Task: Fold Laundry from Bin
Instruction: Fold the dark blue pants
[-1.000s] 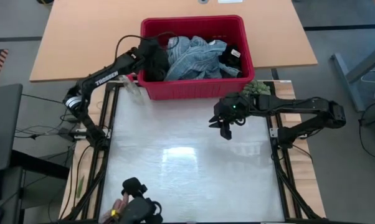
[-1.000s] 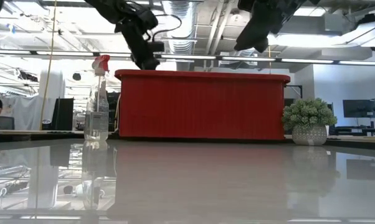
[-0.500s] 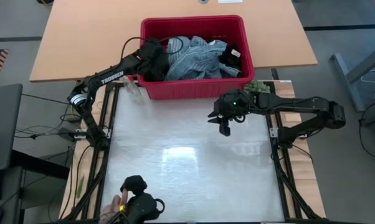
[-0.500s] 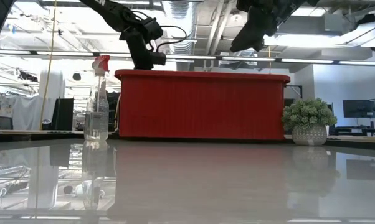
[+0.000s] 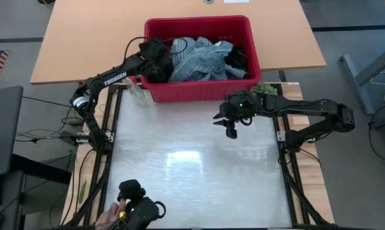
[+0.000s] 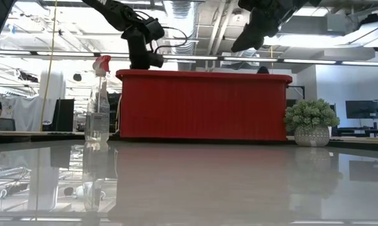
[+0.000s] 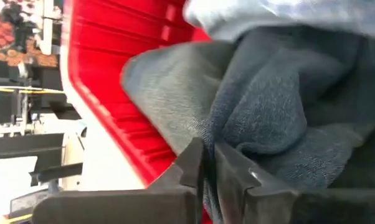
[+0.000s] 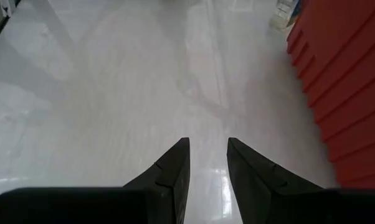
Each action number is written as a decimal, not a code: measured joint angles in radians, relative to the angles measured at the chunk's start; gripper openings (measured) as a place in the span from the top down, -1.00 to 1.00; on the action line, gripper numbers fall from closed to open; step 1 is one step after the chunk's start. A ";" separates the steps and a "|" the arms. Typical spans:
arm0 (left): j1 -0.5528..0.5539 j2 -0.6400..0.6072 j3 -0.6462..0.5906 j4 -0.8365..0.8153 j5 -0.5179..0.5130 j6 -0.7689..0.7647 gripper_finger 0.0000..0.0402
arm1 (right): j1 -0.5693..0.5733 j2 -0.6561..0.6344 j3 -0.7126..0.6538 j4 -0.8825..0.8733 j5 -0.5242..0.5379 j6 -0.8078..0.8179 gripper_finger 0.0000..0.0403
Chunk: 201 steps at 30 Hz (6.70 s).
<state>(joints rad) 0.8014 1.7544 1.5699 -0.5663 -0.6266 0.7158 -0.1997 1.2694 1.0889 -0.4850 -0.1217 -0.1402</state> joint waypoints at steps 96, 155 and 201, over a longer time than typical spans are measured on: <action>-0.847 -0.491 -0.628 -0.040 1.091 -0.875 0.70 | 0.107 0.000 -0.416 0.572 -0.009 0.230 0.34; -0.457 -0.326 -0.528 -0.091 0.609 -0.688 0.21 | 0.136 0.000 -0.415 0.591 -0.008 0.121 -0.02; -0.508 -0.365 -0.343 -0.069 0.828 -0.579 1.00 | 0.154 0.017 -0.415 0.615 0.016 0.225 -0.02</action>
<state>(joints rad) 0.2934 1.3896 1.2266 -0.6358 0.2011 0.1373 -0.0452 1.2862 0.6739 0.1297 -0.1058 0.0848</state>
